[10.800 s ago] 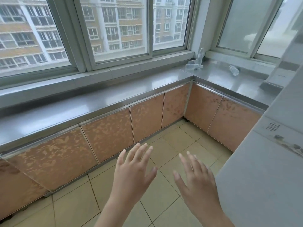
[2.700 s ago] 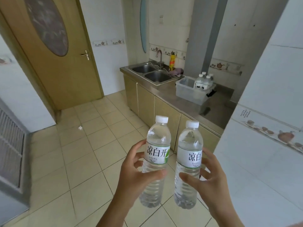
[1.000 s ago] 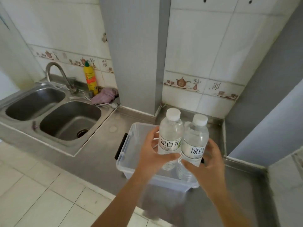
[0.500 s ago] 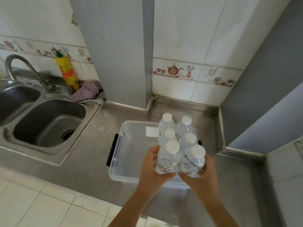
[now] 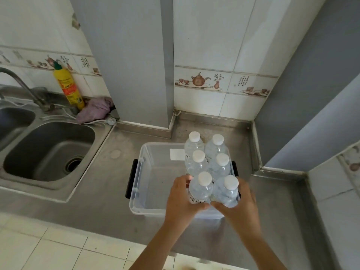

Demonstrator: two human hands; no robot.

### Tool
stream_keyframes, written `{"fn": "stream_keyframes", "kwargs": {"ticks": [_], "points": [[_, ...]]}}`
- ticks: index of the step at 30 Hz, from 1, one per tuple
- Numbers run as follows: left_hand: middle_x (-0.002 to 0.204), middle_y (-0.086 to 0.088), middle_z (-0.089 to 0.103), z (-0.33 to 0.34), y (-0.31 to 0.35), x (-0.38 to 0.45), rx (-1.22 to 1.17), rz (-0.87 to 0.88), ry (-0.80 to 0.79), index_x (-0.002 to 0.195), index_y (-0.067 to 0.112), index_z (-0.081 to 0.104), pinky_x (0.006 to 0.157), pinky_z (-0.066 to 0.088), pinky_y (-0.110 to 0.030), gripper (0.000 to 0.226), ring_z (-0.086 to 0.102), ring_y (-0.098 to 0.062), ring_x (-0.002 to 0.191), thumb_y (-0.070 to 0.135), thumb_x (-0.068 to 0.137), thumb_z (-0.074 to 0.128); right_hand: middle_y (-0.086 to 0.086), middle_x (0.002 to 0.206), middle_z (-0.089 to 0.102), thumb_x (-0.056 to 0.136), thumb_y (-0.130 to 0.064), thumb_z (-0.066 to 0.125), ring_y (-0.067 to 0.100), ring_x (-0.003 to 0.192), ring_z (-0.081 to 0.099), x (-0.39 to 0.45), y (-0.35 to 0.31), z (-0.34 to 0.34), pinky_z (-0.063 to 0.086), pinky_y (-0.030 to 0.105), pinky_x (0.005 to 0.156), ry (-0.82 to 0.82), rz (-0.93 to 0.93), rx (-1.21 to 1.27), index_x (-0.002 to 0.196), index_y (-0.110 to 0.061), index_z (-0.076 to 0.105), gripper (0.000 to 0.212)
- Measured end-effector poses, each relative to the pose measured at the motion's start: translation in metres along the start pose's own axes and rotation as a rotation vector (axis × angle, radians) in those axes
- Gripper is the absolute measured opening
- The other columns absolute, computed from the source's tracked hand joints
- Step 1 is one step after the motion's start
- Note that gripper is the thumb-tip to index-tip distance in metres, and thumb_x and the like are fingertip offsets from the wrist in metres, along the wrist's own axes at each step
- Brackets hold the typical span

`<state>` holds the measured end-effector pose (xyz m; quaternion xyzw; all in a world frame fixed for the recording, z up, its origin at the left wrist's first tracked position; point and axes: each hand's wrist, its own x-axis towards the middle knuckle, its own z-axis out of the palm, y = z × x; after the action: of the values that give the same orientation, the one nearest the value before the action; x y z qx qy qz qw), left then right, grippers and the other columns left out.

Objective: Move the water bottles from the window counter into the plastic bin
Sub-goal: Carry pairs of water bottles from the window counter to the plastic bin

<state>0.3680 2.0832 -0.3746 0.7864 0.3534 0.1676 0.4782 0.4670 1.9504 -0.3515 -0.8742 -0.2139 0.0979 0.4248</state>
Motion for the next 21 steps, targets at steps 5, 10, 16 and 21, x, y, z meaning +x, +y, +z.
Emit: {"fn": "stream_keyframes", "kwargs": {"ticks": [5,10,16,21], "points": [[0.118,0.021,0.053,-0.016,0.002,-0.002,0.01,0.002,-0.093,0.121,0.037,0.038,0.08,0.043,-0.01,0.084,0.056,-0.001,0.105,0.061,0.055,0.085,0.002,0.127,0.059,0.063,-0.029,0.087,0.025,0.116,0.053,-0.003,-0.011,-0.001,0.041,0.03,0.085,-0.097,-0.048,-0.106,0.133,-0.02,0.046,0.081],[0.135,0.013,0.049,-0.033,0.009,-0.008,0.185,0.12,-0.186,0.137,0.031,0.035,0.097,0.045,-0.024,0.081,0.049,-0.009,0.125,0.051,0.073,0.079,0.002,0.134,0.054,0.073,-0.036,0.078,0.026,0.12,0.052,-0.022,-0.02,-0.006,0.046,0.04,0.092,-0.047,-0.035,-0.232,0.142,-0.024,0.037,0.08],[0.143,-0.001,0.05,-0.056,0.034,-0.023,0.407,0.59,0.042,0.138,0.023,0.042,0.109,0.039,-0.033,0.062,0.047,-0.018,0.132,0.054,0.086,0.059,0.004,0.13,0.06,0.077,-0.046,0.071,0.027,0.114,0.059,-0.057,-0.033,-0.017,0.049,0.05,0.095,0.163,-0.13,-0.481,0.136,-0.022,0.044,0.069],[0.137,-0.004,0.057,-0.059,0.044,-0.044,0.547,0.814,0.022,0.133,0.019,0.057,0.099,0.05,-0.042,0.052,0.056,-0.025,0.122,0.048,0.09,0.05,0.005,0.139,0.054,0.087,-0.054,0.038,0.027,0.125,0.052,-0.099,-0.038,-0.04,0.041,0.05,0.103,0.288,-0.106,-0.58,0.135,-0.022,0.047,0.059]]}}
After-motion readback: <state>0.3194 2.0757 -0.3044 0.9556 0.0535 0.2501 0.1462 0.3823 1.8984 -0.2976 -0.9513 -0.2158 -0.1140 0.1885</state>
